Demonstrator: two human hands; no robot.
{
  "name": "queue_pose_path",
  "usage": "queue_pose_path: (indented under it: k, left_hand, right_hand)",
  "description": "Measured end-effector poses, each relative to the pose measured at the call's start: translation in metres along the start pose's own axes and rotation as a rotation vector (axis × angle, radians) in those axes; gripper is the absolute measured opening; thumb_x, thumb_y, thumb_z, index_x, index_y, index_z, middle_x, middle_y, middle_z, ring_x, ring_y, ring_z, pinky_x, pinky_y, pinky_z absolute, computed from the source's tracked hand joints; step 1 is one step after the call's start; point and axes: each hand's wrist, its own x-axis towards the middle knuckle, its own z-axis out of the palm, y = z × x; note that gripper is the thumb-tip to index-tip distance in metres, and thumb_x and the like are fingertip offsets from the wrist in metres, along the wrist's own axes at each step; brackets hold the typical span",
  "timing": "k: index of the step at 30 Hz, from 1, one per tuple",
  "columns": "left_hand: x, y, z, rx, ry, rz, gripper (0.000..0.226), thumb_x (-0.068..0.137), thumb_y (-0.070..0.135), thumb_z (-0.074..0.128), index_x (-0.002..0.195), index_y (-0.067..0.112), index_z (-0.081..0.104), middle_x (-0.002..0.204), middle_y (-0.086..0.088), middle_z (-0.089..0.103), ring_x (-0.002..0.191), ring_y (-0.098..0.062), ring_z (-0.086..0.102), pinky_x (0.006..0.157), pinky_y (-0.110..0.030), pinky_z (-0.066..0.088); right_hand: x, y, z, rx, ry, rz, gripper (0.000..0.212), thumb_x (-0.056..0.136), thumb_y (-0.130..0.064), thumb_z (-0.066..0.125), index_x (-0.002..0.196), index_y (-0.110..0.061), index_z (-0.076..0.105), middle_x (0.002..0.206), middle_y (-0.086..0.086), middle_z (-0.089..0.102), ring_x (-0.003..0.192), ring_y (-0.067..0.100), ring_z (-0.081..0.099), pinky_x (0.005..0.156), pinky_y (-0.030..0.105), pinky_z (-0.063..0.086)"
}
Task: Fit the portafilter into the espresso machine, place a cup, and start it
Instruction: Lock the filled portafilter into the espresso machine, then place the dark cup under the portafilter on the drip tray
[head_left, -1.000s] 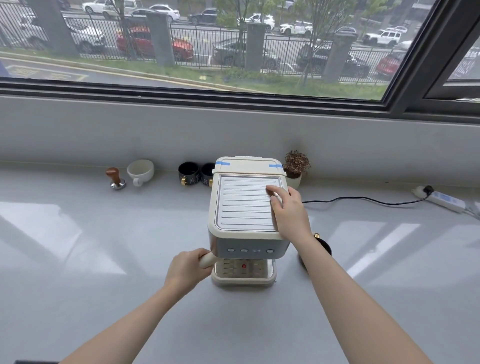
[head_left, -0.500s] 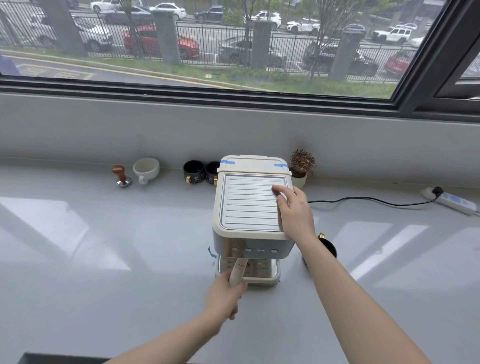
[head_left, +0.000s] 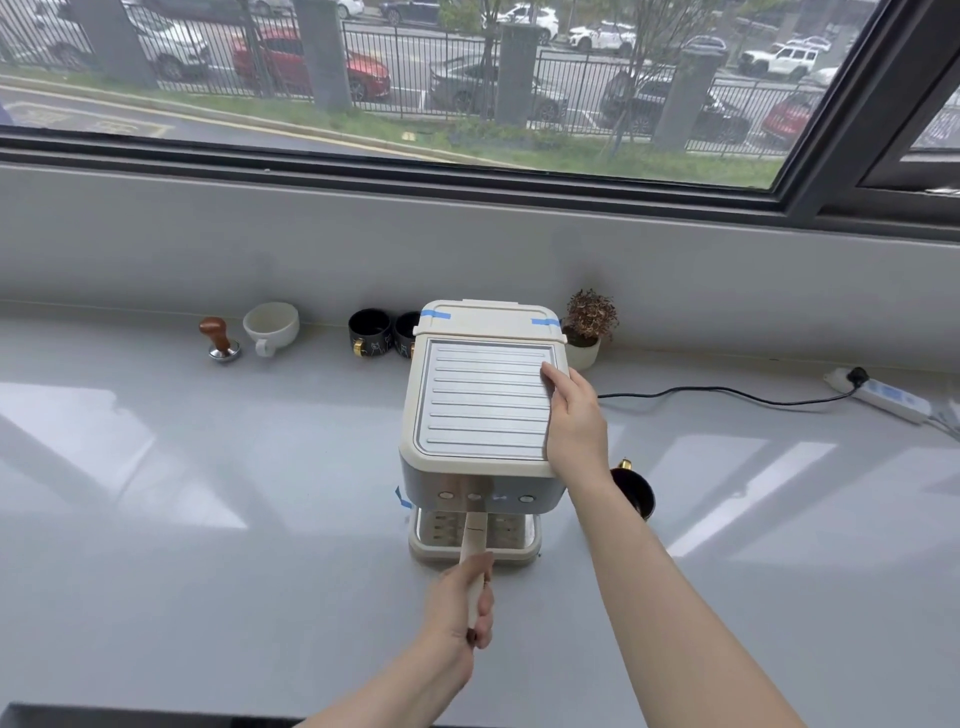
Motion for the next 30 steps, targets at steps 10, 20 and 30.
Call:
queue_pose_path:
  k: [10, 20, 30]
  left_hand:
    - [0.0, -0.003, 0.007, 0.029, 0.08, 0.078, 0.024, 0.082, 0.022, 0.061, 0.069, 0.01, 0.045, 0.042, -0.002, 0.037, 0.029, -0.015, 0.021, 0.038, -0.018, 0.017]
    - [-0.005, -0.002, 0.005, 0.192, 0.054, 0.158, 0.025, 0.088, 0.028, 0.056, 0.076, 0.009, 0.044, 0.048, -0.002, 0.04, 0.032, -0.018, 0.03, 0.038, -0.023, 0.025]
    - [-0.015, 0.087, -0.028, 0.426, 0.329, 0.783, 0.04, 0.084, 0.045, 0.031, 0.109, 0.021, 0.051, 0.113, 0.002, 0.051, 0.096, -0.008, 0.055, 0.089, -0.039, 0.048]
  right_hand:
    - [0.003, 0.003, 0.001, 0.04, 0.023, 0.032, 0.039, 0.099, -0.015, 0.031, 0.131, -0.021, 0.054, 0.147, -0.002, 0.041, 0.131, 0.016, 0.041, 0.098, 0.017, 0.026]
    - [0.002, 0.005, 0.002, 0.046, 0.021, 0.036, 0.039, 0.099, -0.015, 0.031, 0.131, -0.021, 0.054, 0.148, -0.001, 0.04, 0.133, 0.017, 0.039, 0.101, 0.02, 0.027]
    - [0.002, 0.004, -0.003, -0.001, -0.016, -0.013, 0.038, 0.1, -0.018, 0.032, 0.131, -0.02, 0.053, 0.146, 0.0, 0.041, 0.127, 0.017, 0.044, 0.095, 0.019, 0.029]
